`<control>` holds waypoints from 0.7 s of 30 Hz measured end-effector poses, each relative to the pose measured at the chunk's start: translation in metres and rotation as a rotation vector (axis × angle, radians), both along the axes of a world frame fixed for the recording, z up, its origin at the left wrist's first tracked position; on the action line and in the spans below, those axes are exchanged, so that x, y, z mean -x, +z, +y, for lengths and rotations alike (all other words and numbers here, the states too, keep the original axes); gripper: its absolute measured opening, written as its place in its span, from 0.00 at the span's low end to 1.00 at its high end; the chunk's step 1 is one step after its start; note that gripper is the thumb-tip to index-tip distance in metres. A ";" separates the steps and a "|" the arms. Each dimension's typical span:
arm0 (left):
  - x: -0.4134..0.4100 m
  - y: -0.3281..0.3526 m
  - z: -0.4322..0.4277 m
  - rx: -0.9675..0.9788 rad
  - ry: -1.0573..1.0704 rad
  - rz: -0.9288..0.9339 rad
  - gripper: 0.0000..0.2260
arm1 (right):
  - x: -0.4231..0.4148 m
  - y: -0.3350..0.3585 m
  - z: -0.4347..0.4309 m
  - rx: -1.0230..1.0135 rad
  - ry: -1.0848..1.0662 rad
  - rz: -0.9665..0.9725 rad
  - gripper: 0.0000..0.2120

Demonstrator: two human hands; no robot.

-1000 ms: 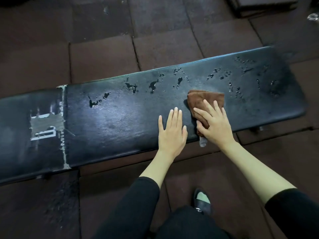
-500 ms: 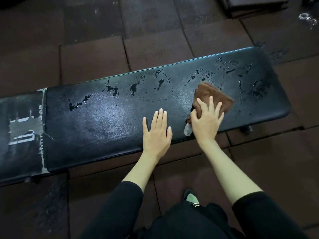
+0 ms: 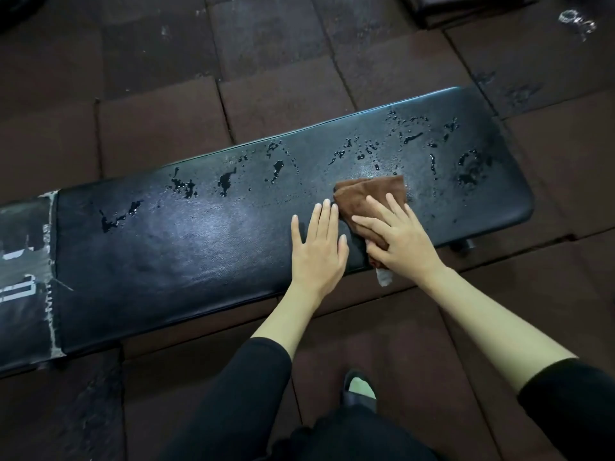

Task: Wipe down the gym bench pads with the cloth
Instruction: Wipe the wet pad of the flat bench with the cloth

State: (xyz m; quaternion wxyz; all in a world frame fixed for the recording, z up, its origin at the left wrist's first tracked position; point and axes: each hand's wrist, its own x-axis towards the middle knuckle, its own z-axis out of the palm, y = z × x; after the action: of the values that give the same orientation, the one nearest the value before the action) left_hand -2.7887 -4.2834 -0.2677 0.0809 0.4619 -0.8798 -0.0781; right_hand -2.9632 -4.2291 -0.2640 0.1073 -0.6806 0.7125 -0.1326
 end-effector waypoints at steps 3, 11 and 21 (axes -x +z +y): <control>0.026 -0.001 0.000 -0.002 -0.017 0.002 0.25 | 0.030 0.002 0.004 -0.017 -0.038 -0.014 0.24; 0.071 -0.010 0.009 -0.036 -0.024 -0.019 0.26 | 0.073 -0.001 0.001 0.060 -0.219 -0.057 0.22; 0.071 -0.011 0.009 -0.027 -0.015 -0.012 0.27 | 0.096 0.004 0.006 -0.056 -0.027 -0.095 0.30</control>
State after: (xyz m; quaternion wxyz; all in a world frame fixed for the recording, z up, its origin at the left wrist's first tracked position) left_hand -2.8601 -4.2747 -0.2783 0.0687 0.4567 -0.8826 -0.0877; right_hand -3.0594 -4.2227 -0.2598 0.1581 -0.6607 0.7191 -0.1462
